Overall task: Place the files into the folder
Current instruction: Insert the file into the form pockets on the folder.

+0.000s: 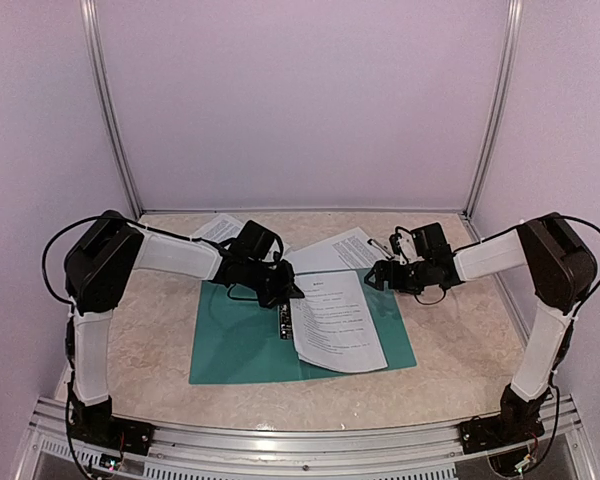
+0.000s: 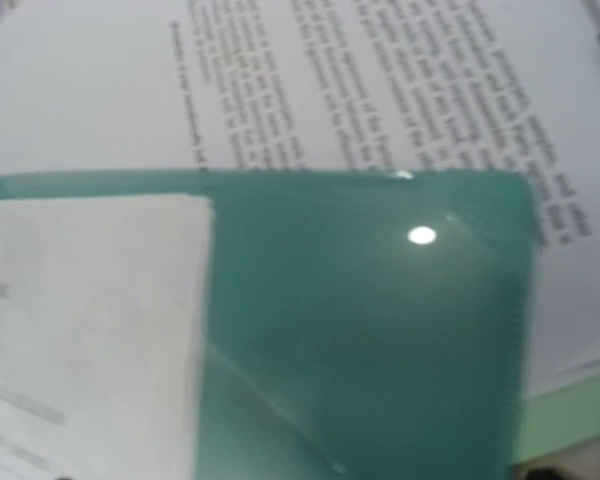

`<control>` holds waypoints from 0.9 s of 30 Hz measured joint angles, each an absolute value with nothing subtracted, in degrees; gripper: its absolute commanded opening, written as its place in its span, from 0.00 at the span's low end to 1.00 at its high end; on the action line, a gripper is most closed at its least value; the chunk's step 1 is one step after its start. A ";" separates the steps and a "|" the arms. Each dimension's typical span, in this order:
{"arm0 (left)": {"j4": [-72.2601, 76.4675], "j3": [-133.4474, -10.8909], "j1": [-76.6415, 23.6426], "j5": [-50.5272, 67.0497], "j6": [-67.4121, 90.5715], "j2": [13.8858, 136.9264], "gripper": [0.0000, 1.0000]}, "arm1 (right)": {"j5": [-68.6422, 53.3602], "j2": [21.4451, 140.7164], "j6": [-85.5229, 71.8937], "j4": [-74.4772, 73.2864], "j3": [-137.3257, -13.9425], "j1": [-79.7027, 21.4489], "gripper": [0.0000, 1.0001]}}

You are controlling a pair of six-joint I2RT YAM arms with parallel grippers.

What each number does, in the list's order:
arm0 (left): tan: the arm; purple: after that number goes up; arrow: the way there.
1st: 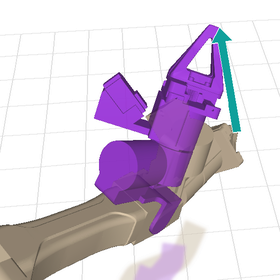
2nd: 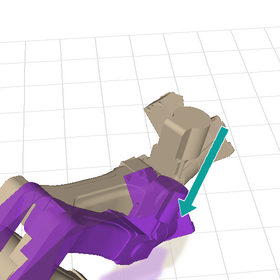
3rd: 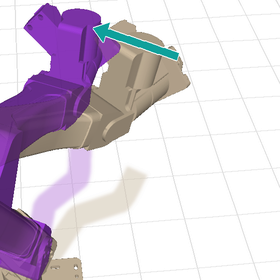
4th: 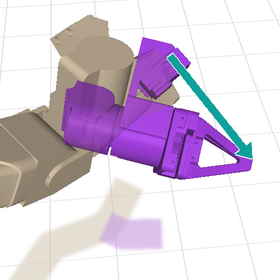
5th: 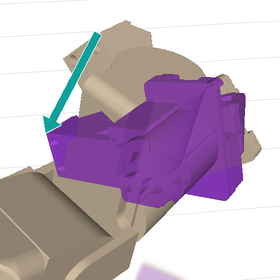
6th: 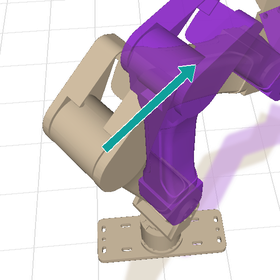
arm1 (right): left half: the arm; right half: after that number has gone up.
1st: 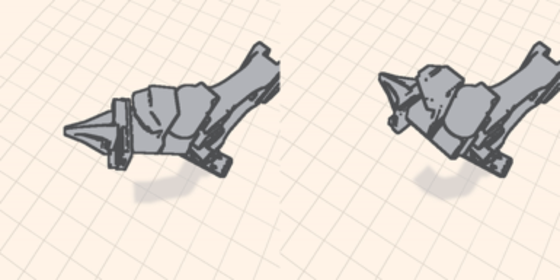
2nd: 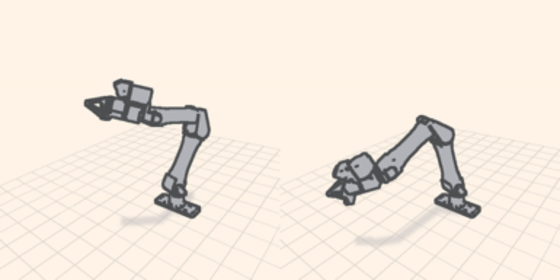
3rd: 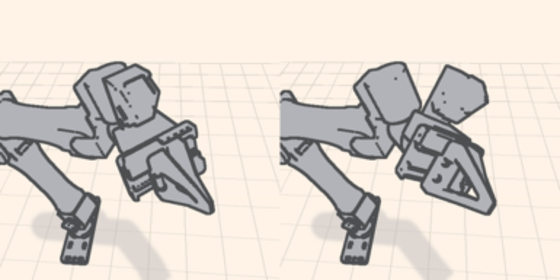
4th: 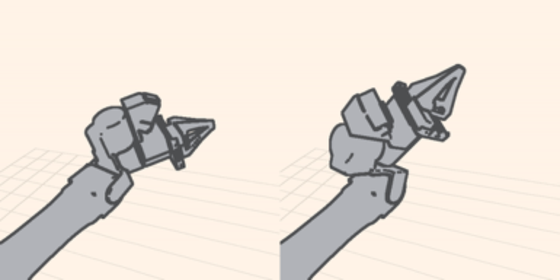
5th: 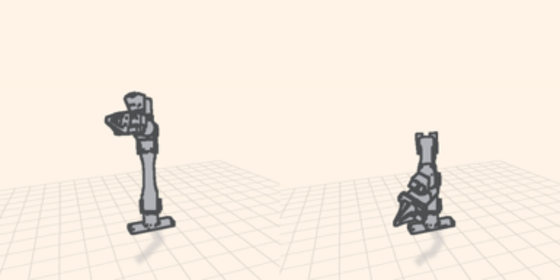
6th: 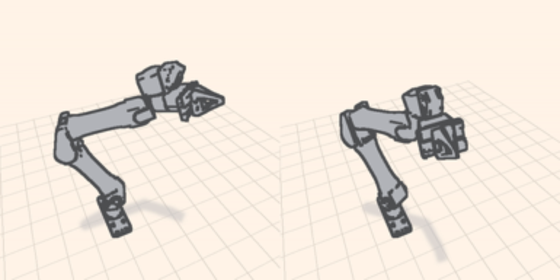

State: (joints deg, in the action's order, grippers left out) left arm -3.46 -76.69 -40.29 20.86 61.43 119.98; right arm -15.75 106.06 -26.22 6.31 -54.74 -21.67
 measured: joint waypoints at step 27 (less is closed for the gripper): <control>-7.07 -82.50 -39.38 29.71 53.47 124.07 0.00 | -17.74 106.06 -27.64 10.00 -52.97 -22.44 0.94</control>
